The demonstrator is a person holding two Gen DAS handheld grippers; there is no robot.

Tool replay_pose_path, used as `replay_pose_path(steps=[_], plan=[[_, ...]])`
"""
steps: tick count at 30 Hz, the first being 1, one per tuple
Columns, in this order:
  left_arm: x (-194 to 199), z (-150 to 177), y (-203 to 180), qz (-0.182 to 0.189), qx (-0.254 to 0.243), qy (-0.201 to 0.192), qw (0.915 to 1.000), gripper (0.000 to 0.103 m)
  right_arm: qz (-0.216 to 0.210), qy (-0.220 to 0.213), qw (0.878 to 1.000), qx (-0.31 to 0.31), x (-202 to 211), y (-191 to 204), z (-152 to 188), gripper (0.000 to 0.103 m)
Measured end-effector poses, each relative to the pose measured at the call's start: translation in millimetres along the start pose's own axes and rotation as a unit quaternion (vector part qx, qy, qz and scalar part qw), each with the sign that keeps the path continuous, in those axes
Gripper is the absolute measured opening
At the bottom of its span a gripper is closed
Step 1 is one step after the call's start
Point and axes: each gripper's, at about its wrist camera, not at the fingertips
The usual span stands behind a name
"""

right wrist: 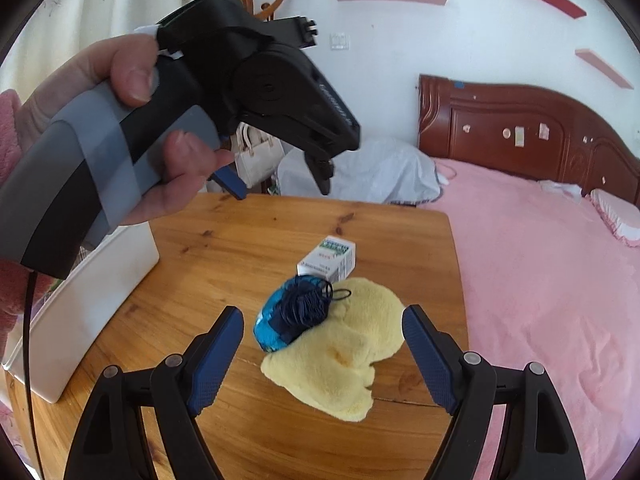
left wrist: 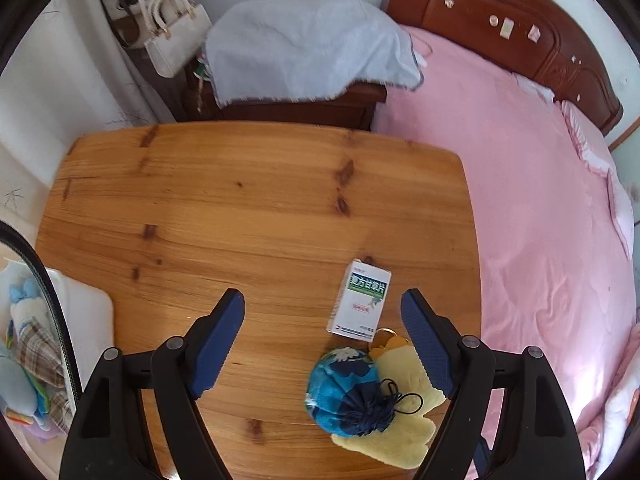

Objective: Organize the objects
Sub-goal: 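Move both tools back toward the medicine box and yellow duck, then grasp the white medicine box with left tool while right tool grasps the yellow duck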

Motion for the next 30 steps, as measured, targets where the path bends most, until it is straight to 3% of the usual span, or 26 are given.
replay_pose_path(steps=[9,19,20,23,30], plan=[[-43.1,-0.5,-11.3,-0.014,-0.018,0.06,0.9979,0.083,-0.004,0.042,0.999,0.017,-19.3,0.4,19.3,0.082],[-65.6,4.9,-14.0,-0.032,-0.028,0.092,0.9949,0.083,-0.019,0.076,0.997,0.013,-32.7,2.1,23.6,0.082],[-66.4,5.2,-13.9,-0.032,-0.028,0.093,0.9948,0.082,-0.025,0.074,0.996,0.045,-32.3,2.8,22.6,0.082],[-69.4,6.5,-14.5,-0.034,-0.032,0.098,0.994,0.081,-0.021,0.078,0.996,0.044,-33.6,3.8,23.7,0.082],[-77.1,6.7,-13.9,-0.045,-0.039,0.119,0.9911,0.062,-0.03,0.093,0.995,0.036,-35.9,3.4,27.4,0.082]])
Point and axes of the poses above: each gripper's, at about its wrist camera, not at the fingertips, and x roughly against the way its jaws point, y to its left, z to its underside, and after that the axes turned 11 degrees about z, right-handed
